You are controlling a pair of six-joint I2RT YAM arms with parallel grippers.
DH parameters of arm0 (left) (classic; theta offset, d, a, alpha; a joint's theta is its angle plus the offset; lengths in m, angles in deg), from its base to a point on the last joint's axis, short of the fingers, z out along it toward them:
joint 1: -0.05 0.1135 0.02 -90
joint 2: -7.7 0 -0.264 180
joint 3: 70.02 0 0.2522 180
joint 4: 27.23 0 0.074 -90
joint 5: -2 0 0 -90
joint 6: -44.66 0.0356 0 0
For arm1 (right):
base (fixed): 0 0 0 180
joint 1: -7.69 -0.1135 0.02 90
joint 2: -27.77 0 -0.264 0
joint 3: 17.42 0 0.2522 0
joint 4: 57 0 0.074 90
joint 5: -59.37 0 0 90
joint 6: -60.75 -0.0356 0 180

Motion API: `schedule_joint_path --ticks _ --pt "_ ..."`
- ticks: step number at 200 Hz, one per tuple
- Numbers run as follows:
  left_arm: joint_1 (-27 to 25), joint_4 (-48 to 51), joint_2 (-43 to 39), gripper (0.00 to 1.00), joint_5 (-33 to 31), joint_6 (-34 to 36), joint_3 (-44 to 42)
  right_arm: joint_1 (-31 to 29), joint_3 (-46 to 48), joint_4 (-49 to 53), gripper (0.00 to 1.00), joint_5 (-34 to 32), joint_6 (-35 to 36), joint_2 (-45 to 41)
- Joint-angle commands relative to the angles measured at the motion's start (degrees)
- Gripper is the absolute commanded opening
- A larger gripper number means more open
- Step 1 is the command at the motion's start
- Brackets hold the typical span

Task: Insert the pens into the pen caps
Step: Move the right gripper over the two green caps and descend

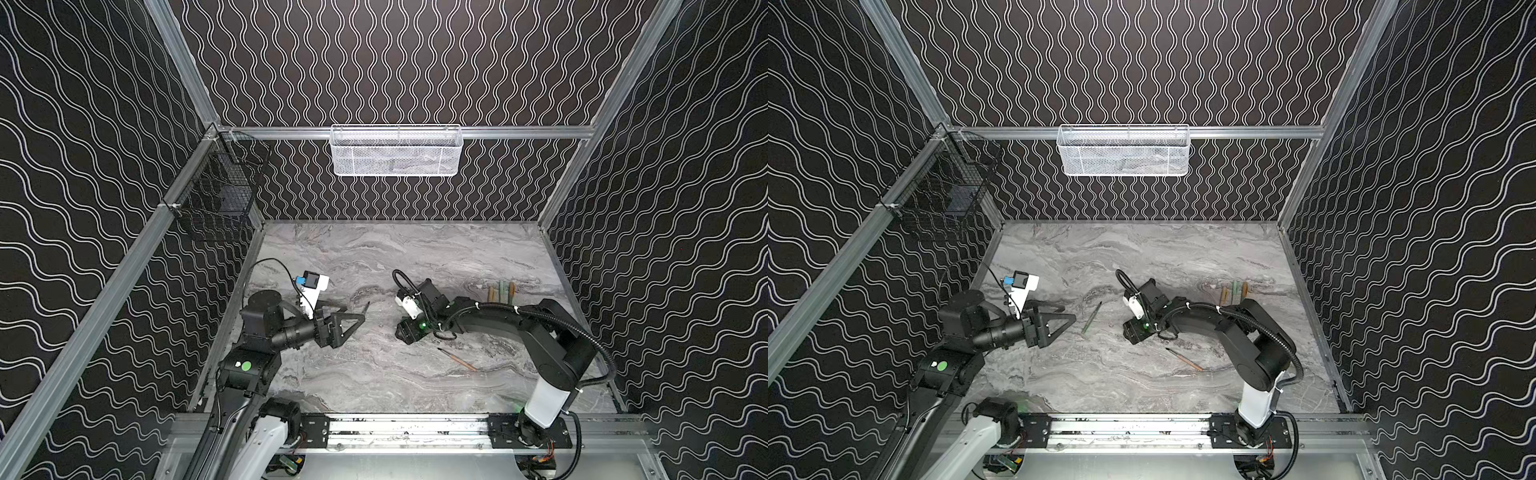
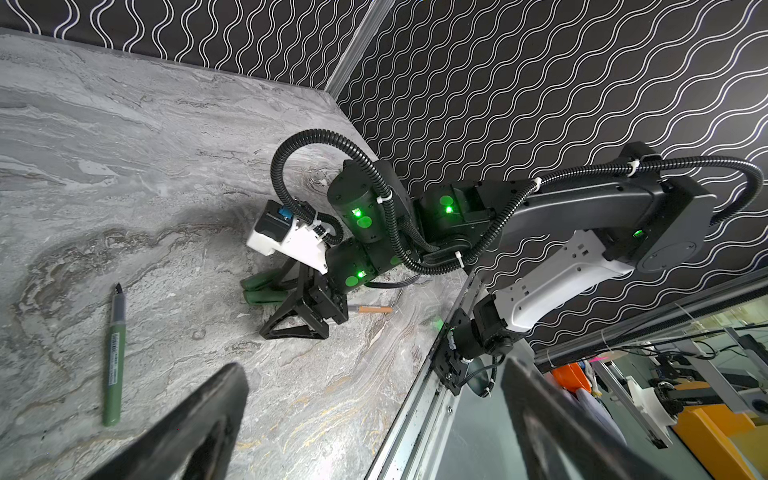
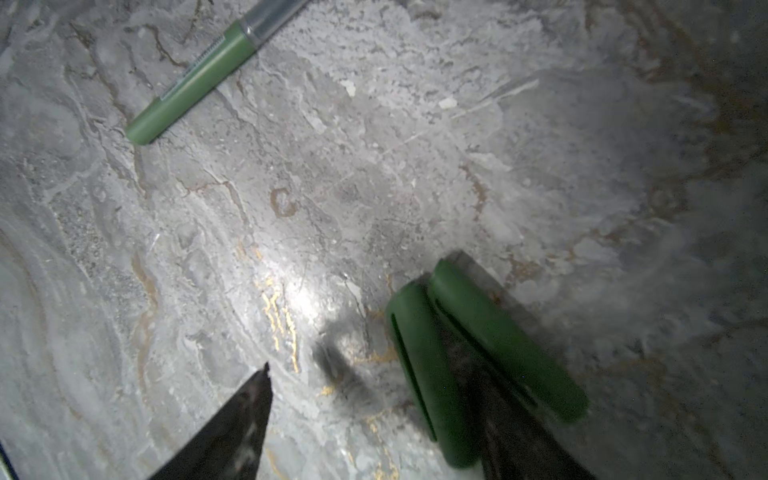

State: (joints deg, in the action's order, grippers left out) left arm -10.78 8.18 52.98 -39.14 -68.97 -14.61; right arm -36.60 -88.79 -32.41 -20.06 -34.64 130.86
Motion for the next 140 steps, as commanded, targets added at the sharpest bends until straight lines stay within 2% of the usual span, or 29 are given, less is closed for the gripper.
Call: schedule_joint_path --ticks 1,34,48,68,105,140 --pt "0.1 -0.7 0.3 0.99 0.1 1.0 0.5 -0.9 -1.7 3.4 0.65 -0.5 0.5 1.1" --pt "0.1 -0.8 0.4 0.99 0.1 1.0 0.5 -2.1 -1.2 5.3 0.48 -2.8 0.4 1.0" --pt "0.1 -0.8 0.4 0.99 0.2 1.0 0.5 -2.3 -0.2 5.6 0.43 -3.2 0.0 0.6" --pt "0.1 -0.9 0.5 0.99 0.1 0.9 0.4 -2.4 1.9 5.5 0.42 -3.7 -0.7 0.0" --pt "0.1 -1.0 0.3 0.99 0.3 0.9 0.4 -2.8 2.5 5.9 0.26 -4.6 -1.4 -0.4" --pt "0.1 -1.0 0.0 0.99 0.1 0.7 0.2 -3.2 1.7 7.0 0.19 -5.4 -1.4 -0.7"
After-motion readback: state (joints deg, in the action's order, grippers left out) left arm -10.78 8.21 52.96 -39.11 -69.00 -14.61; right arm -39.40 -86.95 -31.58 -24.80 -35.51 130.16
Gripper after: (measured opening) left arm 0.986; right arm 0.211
